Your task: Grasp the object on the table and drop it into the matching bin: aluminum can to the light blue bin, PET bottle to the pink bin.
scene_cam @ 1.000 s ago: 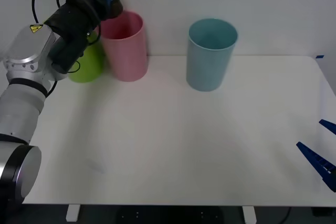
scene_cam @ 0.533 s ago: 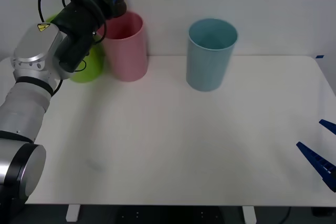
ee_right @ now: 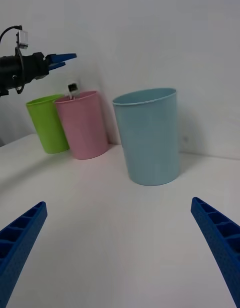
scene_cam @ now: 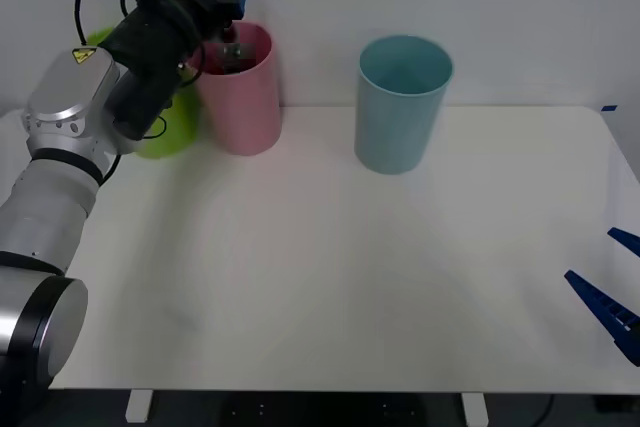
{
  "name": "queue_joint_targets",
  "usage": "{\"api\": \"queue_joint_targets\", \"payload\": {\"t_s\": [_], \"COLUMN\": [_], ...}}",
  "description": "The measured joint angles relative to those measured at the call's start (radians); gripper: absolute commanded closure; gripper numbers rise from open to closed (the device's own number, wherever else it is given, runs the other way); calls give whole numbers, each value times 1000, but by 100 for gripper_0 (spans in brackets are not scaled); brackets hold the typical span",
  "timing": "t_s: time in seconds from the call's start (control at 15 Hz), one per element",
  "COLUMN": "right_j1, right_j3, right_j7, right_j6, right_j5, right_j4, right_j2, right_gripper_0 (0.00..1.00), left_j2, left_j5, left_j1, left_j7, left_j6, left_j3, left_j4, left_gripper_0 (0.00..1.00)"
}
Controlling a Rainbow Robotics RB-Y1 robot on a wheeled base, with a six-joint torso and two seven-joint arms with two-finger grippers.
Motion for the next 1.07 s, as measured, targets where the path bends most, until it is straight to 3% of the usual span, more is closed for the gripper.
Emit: {"api": "queue_joint_targets", "payload": {"t_s": [0.6,1.07], "right_j1": [0,0], "right_j3": [0,0], "right_j7": [0,0], "right_j6": [0,0], "right_j5": [0,0], "right_j4": [0,0], "right_j2": [0,0], "right_gripper_0": [0,0], "left_j2": [29,100], "left_j5": [104,180], "left_j1": [262,489], "left_j7": [-12,-27], "left_j6": [-44,-235], "left_j3": [2,96], "left_j4": [-283,-423], "left_gripper_0": [0,0]}}
